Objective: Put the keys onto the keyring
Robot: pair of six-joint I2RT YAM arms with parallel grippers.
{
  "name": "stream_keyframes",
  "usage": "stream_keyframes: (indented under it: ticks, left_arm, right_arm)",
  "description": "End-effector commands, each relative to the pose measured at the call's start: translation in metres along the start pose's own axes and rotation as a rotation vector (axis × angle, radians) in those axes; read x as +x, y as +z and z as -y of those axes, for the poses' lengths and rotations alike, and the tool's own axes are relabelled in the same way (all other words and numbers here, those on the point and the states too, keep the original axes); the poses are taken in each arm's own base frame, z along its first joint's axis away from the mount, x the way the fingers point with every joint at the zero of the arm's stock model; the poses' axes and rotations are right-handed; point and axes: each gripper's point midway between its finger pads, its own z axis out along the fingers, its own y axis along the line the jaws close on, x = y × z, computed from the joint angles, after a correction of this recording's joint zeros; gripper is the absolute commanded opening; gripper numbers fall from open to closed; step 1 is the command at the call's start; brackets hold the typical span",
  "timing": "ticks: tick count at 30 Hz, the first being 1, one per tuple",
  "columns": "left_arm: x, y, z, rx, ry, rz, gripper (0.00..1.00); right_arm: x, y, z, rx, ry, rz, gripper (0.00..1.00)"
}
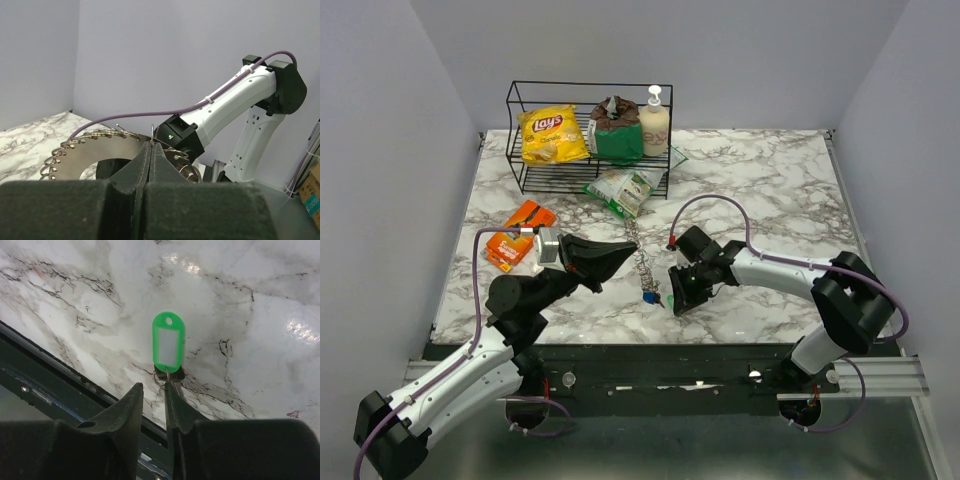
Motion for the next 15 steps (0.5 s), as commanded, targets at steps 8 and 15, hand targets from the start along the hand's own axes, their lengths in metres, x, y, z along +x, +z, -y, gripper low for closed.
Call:
stream_keyframes:
  ticks: [8, 15]
  left_arm:
    - [-0.0061, 0.0006, 0.0039, 0.027, 0.026, 0.023, 0.0]
    - [-0.0061, -0.0003, 0.006, 0.037, 0.032, 0.023, 0.0]
  right_arm:
    - [0.0064, 0.0107, 0.0093, 0.006, 0.047, -0.03, 0.32]
    - [0.0059, 0.0149, 0.0028, -0.035, 0.052, -0.035, 0.31]
